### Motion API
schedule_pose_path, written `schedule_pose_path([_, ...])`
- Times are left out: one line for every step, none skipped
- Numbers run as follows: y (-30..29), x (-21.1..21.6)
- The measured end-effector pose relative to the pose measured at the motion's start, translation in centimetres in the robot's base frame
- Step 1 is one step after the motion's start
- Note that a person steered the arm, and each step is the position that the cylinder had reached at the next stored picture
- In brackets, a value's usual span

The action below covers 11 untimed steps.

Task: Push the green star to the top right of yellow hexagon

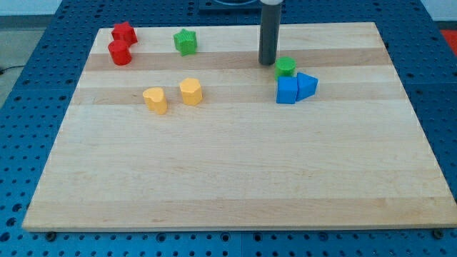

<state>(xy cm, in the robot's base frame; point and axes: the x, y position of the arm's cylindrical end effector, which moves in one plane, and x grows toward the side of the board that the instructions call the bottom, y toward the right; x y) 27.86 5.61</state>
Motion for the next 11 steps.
schedule_pose_path([-3.6, -7.1])
schedule_pose_path([-12.9, -8.7])
schedule_pose_path([-16.3, -5.4])
schedule_pose_path([-12.5, -3.8])
schedule_pose_path([-17.2, -5.1])
schedule_pose_path([-18.0, -5.2])
schedule_pose_path([-20.2, -1.1])
schedule_pose_path([-22.8, -0.6])
schedule_pose_path([-18.0, 1.6])
schedule_pose_path([-14.7, 4.9])
schedule_pose_path([-13.3, 5.9])
